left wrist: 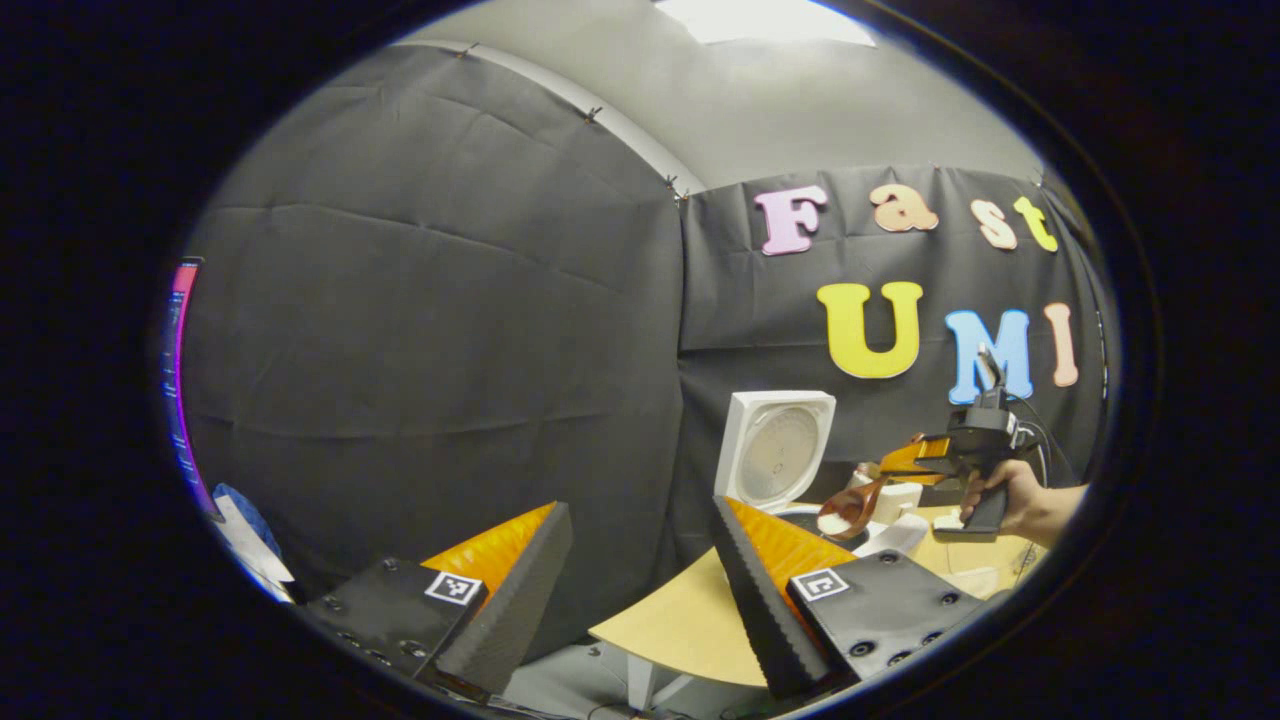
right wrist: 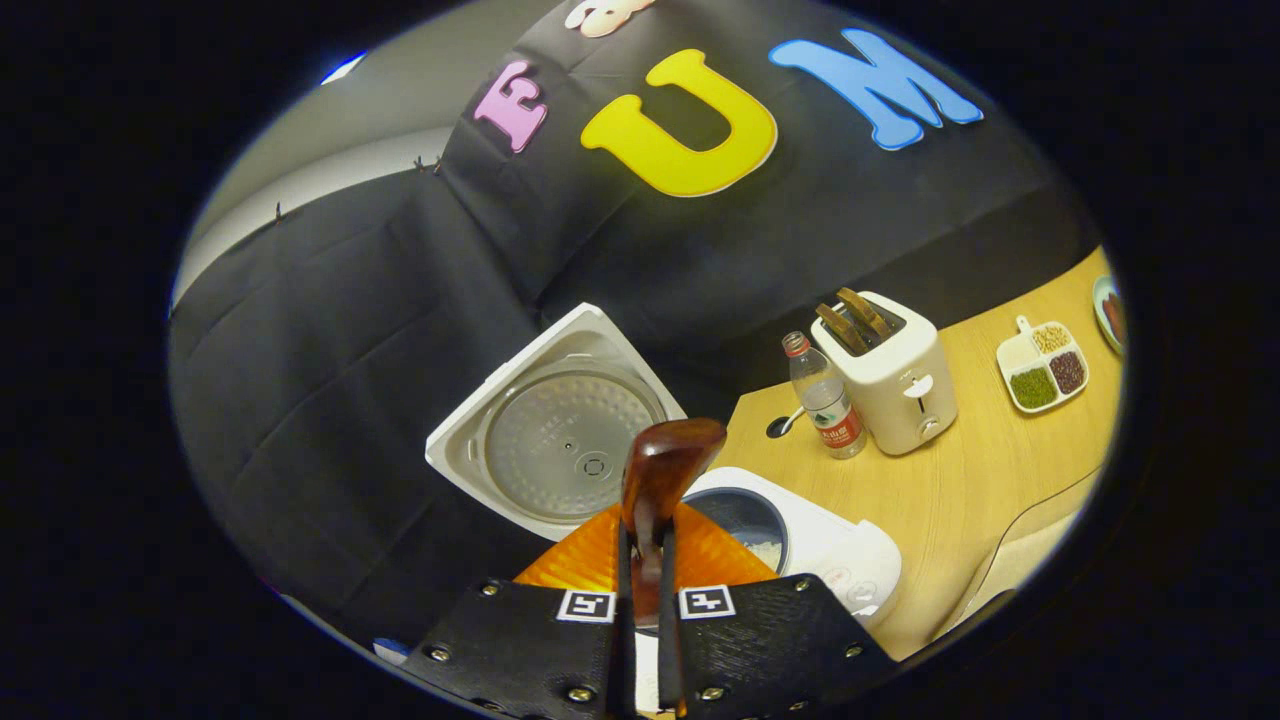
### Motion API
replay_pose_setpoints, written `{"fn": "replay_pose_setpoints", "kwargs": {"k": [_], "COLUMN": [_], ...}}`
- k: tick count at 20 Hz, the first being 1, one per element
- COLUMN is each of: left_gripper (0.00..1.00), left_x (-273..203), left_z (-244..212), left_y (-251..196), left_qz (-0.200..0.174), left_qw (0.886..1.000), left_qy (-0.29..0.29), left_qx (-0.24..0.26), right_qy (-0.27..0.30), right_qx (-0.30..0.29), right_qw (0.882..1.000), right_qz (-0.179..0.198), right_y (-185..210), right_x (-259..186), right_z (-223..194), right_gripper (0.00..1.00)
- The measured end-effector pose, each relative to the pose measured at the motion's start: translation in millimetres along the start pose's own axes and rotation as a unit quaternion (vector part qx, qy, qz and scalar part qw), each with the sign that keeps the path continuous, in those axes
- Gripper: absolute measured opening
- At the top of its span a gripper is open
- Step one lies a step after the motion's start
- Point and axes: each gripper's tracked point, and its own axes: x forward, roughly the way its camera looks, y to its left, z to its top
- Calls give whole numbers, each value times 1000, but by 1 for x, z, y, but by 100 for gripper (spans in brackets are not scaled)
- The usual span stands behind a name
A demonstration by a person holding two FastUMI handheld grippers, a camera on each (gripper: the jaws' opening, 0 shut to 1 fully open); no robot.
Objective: Close the left gripper, press the button to open the rice cooker; take a wooden spoon from the chopstick holder with the right hand, scoop a spoonful of rice and pour it into the rice cooker, then put the wooden spoon back into the chopstick holder.
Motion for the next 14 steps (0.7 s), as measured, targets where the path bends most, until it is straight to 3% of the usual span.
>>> {"fn": "replay_pose_setpoints", "kwargs": {"k": [7,14], "left_gripper": [96,96], "left_x": [1,0], "left_z": [-5,-9], "left_y": [6,5], "left_qz": [10,2], "left_qw": [1000,1000], "left_qy": [2,5], "left_qx": [1,2], "right_qy": [-3,-23], "right_qx": [-147,-294], "right_qw": [989,955], "right_qz": [-23,-34], "right_y": [5,19], "right_x": [13,9], "right_z": [-3,7], "right_gripper": [9,8]}}
